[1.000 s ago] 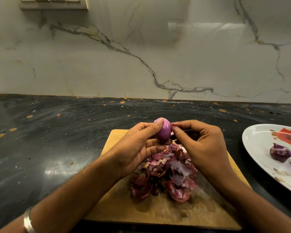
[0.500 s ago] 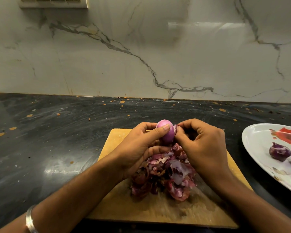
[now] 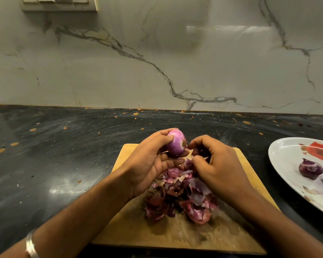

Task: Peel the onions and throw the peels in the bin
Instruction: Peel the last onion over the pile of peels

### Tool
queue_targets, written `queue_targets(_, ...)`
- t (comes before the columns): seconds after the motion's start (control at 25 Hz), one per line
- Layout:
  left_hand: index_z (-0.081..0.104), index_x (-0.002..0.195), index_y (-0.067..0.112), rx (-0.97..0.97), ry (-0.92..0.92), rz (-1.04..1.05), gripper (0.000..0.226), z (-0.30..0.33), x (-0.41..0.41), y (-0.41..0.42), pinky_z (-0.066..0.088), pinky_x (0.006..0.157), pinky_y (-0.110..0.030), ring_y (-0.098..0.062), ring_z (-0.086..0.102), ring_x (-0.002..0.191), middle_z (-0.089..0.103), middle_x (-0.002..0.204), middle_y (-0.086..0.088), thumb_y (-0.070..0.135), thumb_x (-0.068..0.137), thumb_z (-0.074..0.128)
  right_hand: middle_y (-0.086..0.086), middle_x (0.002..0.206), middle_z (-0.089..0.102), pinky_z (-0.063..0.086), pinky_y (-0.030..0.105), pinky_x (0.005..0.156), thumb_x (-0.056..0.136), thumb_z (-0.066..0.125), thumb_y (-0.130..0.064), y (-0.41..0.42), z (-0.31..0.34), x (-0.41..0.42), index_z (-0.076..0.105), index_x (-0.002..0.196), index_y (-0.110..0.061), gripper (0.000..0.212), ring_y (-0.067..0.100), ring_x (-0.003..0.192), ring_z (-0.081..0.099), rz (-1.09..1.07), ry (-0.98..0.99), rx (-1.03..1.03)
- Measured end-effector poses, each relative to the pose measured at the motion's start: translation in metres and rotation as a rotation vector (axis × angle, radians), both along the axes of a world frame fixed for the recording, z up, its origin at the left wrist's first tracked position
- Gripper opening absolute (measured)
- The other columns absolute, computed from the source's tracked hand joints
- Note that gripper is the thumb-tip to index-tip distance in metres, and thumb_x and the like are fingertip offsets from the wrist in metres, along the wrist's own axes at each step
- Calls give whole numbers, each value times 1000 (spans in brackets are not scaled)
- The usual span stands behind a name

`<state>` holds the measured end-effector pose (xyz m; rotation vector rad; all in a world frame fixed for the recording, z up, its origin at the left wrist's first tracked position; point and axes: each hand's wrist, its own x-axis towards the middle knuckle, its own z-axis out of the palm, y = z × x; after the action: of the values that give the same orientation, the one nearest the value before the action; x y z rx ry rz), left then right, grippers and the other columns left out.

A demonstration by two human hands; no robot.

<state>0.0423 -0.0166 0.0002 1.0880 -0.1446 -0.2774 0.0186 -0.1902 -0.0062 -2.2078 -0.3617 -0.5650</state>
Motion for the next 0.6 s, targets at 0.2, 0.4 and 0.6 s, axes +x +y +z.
queue_targets(0.2,68,122,17,73,-64,2,32,1,0,0,58,79,-32,-22,66,88,64,122,-16,8,99,48,-11,60,62,38,14,49,90,60,-11,-1,-1,0,67,72,-20,21,6,56,56,-4,-47,64)
queue_targets(0.4,54,134,17,100,-149,-33,68,-1,-2,1,58,87,-30,-24,70,104,70,120,-14,-1,70,71,-3,94,71,61,29,64,90,62,-43,-2,1,3,67,118,-27,33,11,76,73,116,133,346)
queue_targets(0.6,65,123,14,188,-230,-82,55,-2,-4,2,59,85,-28,-25,69,109,74,113,-9,-12,74,70,-1,94,75,61,28,64,88,70,-26,-4,1,4,73,107,-24,20,16,78,75,172,202,456)
